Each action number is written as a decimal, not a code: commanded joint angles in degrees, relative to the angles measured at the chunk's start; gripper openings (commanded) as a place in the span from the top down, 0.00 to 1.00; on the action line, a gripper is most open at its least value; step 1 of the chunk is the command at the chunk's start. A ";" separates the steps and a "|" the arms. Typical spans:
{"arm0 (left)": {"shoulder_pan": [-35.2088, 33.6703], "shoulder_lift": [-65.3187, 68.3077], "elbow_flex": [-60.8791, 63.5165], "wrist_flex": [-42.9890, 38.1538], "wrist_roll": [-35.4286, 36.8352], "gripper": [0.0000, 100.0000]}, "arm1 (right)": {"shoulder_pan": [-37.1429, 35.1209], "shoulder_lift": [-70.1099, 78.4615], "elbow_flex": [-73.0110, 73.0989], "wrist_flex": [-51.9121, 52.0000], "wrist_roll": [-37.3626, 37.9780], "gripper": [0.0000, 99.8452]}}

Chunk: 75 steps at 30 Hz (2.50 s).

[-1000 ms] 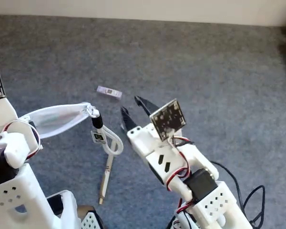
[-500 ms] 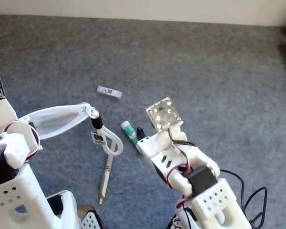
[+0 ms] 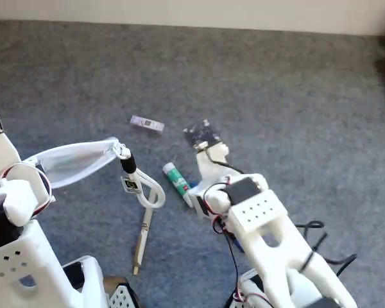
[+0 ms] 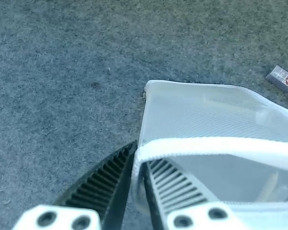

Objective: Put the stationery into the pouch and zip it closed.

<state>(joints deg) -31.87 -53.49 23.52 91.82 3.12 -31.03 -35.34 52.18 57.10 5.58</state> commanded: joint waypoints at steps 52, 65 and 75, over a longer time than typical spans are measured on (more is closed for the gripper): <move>-0.92 0.66 -0.22 -0.35 -0.62 0.99 | -1.54 36.00 -20.70 -3.30 2.55 0.99; -0.92 0.66 -0.22 -0.35 -0.62 0.99 | -1.89 14.46 -13.05 -3.38 2.55 0.99; -0.92 0.75 -0.22 -0.35 -0.62 0.99 | -1.71 1.80 -12.97 -3.30 2.55 0.99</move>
<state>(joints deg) -31.87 -53.49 23.52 91.82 3.12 -31.82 -26.99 39.96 54.11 7.78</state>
